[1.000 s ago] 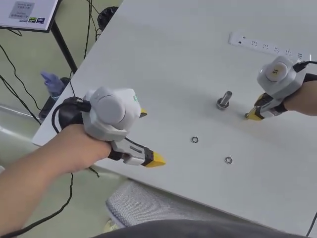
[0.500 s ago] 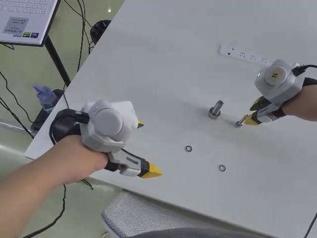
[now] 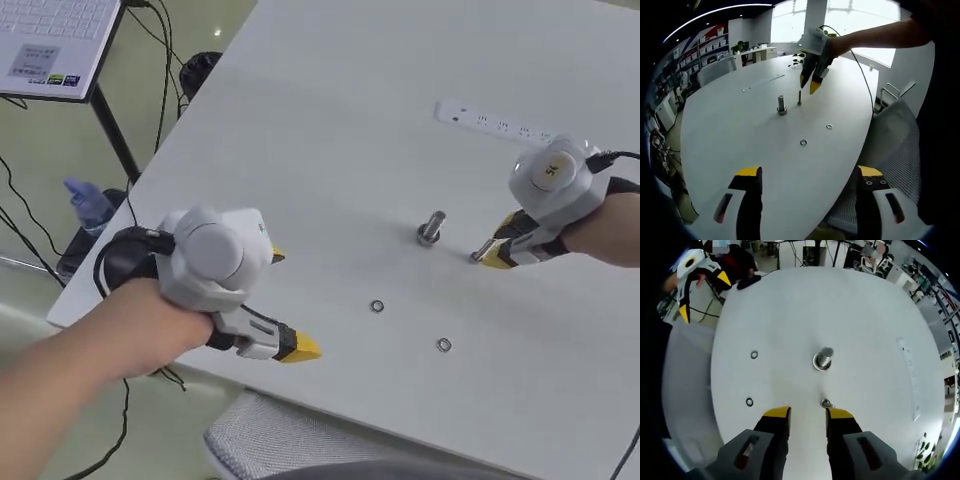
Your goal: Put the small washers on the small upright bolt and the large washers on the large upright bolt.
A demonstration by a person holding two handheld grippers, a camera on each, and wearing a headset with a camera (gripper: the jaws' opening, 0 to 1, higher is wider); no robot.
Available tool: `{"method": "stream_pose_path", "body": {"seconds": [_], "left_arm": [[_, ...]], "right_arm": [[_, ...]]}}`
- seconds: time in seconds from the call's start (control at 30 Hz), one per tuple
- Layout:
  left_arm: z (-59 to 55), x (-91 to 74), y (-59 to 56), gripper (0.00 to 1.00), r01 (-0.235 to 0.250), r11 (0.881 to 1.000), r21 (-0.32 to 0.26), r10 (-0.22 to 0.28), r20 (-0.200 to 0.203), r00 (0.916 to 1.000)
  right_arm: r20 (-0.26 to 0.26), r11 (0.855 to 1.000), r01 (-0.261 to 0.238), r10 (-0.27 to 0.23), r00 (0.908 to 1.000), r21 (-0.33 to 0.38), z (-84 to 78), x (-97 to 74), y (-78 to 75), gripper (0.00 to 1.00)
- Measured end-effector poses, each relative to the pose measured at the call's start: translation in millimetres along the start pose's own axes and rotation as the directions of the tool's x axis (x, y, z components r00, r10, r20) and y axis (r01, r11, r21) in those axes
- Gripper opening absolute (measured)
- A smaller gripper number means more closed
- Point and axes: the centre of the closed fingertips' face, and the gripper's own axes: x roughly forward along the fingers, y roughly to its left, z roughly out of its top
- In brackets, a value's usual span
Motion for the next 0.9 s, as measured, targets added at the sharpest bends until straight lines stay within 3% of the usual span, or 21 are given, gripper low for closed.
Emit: {"method": "stream_pose_path", "body": {"seconds": [0.47, 0.7, 0.8, 0.9], "left_arm": [[13.9, 1.0, 3.4, 0.84, -0.009, 1.0, 0.002, 0.009, 0.063, 0.998], [7.1, 4.8, 4.6, 0.9, -0.012, 0.999, 0.029, 0.012, 0.025, 0.9996], [4.1, 5.2, 5.2, 0.94, -0.028, 0.997, 0.066, 0.028, 0.01, 0.9996], [5.2, 5.6, 5.3, 0.95, -0.023, 0.998, 0.05, 0.022, 0.024, 0.9995]], "right_arm": [[0.008, 0.999, -0.04, 0.04, 0.9992, -0.013, 0.7, 1.9, 52.5, 0.3], [0.015, 0.998, -0.063, 0.063, 0.9979, -0.002, -5.2, 4.6, 77.2, 0.31], [0.018, 0.997, -0.074, 0.074, 0.9971, 0.0, -8.0, 4.6, 85.4, 0.31], [0.018, 0.997, -0.078, 0.078, 0.9968, -0.001, -10.0, 5.1, 91.9, 0.31]]}}
